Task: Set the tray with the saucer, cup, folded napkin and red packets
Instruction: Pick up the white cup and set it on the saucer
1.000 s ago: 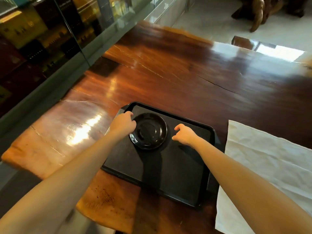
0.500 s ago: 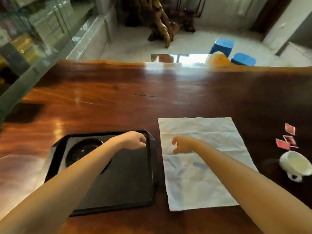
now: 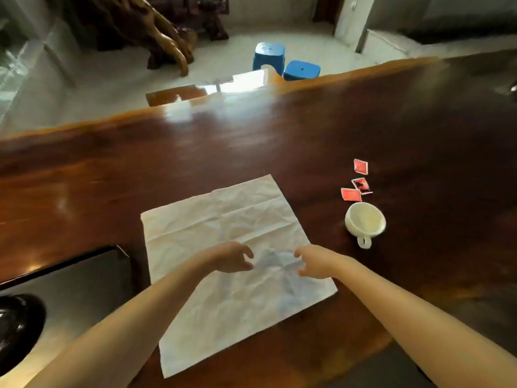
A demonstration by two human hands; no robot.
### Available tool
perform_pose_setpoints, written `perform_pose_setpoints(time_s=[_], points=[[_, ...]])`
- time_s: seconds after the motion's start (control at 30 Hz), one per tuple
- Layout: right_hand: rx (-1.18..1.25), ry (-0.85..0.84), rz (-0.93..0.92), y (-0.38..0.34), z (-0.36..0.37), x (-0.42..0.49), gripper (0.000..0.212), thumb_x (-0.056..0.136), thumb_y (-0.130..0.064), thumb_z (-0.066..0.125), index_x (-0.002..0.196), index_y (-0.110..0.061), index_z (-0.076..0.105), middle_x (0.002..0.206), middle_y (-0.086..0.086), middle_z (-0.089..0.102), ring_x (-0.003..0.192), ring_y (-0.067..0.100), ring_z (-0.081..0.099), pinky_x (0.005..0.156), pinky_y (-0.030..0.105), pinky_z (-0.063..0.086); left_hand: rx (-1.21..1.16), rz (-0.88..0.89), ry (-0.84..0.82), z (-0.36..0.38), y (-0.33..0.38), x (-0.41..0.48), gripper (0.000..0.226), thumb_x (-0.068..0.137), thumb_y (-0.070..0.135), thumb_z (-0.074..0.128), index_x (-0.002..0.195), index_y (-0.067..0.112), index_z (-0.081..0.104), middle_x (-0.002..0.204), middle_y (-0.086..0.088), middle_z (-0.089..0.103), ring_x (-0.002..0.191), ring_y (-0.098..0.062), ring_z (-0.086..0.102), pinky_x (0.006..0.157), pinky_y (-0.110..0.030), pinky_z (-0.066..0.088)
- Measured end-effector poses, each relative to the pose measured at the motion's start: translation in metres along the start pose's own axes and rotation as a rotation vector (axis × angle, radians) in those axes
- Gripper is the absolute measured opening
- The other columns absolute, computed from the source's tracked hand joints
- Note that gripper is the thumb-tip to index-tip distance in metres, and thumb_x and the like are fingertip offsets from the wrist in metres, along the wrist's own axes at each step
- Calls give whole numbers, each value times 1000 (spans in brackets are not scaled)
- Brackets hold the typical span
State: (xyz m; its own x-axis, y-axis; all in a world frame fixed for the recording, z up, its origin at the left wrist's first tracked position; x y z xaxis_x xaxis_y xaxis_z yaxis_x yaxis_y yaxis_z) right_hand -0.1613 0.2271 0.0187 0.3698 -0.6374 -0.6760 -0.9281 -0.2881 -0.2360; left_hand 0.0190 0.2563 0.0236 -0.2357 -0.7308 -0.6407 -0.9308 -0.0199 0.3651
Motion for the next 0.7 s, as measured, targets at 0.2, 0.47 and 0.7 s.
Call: perform_pose_setpoints(time_s=[0.2, 0.47, 0.7], points=[[130, -29, 80, 116, 6, -13, 53, 91, -30, 56, 138, -15, 38, 137, 8, 47, 122, 25, 50, 99, 35, 45, 52, 17, -41, 12, 90, 72, 42, 91, 37, 53, 130, 21, 52, 125, -2, 63, 111, -21, 57, 97, -31, 45], [355, 19, 261, 212, 9, -20, 49, 91, -31, 56, 135, -16, 42, 134, 7, 51, 119, 21, 53, 98, 32, 46, 61, 13, -44, 7, 157, 129, 42, 93, 31, 52, 132, 16, 50, 131, -4, 57, 119, -22, 53, 95, -26, 40], [665, 237, 305, 231, 2, -2, 43, 90, -31, 57, 127, -13, 47, 110, 4, 59, 98, 20, 58, 78, 29, 44, -24, 2, 30, -4, 190, 189, 55, 89, 25, 58, 139, 15, 38, 130, -9, 56, 120, -26, 52, 98, -32, 44]])
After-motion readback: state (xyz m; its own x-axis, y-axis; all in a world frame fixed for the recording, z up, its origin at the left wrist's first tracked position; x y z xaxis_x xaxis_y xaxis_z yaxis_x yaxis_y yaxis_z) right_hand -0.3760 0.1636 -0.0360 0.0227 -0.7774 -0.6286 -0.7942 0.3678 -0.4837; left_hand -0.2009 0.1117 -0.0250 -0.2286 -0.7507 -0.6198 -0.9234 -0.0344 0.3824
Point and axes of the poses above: each hand's wrist, its own x-axis towards the middle knuckle, its own z-axis out of the palm, y = z × x, the point moved 6 cm from there along x, towards the middle knuckle
